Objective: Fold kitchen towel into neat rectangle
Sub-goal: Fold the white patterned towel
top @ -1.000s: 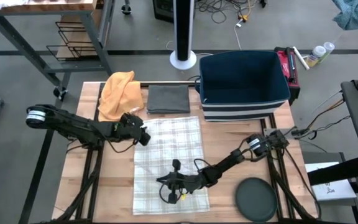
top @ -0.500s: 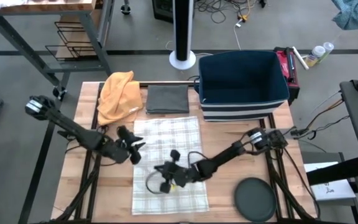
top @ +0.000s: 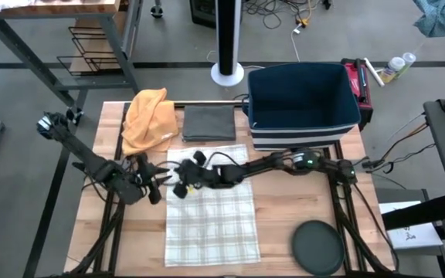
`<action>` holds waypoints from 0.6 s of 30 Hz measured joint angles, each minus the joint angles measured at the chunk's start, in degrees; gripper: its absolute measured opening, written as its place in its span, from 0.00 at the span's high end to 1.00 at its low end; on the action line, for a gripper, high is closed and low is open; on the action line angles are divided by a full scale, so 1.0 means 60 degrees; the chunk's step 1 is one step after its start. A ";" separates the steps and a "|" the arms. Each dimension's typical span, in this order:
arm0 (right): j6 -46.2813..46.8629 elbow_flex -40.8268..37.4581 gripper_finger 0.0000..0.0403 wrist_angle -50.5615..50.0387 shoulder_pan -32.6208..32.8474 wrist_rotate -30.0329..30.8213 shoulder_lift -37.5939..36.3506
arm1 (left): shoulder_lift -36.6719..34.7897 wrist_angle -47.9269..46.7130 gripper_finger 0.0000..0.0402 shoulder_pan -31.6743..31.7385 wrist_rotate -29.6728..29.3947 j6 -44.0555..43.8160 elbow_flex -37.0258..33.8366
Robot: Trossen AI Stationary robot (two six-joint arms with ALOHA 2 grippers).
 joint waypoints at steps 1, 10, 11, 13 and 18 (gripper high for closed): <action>0.0001 0.0225 0.97 -0.0098 -0.0105 0.0016 0.0243 | -0.0183 -0.0095 0.72 -0.0014 0.0070 0.0150 0.0000; 0.0715 0.1984 0.97 -0.0906 -0.0516 0.1190 0.2045 | -0.0748 -0.0193 0.72 -0.0042 0.0585 0.0664 -0.0004; 0.0861 0.2097 0.97 -0.1241 -0.0526 0.1500 0.2070 | -0.0748 -0.0216 0.72 -0.0051 0.0703 0.0610 -0.0011; 0.0938 0.2157 0.97 -0.1772 -0.0535 0.1855 0.2005 | -0.0708 -0.0175 0.72 -0.0055 0.0790 0.0389 -0.0007; 0.0788 0.2184 0.97 -0.2009 -0.0429 0.1986 0.2000 | -0.0337 -0.0155 0.72 -0.0054 0.0817 -0.0176 -0.0007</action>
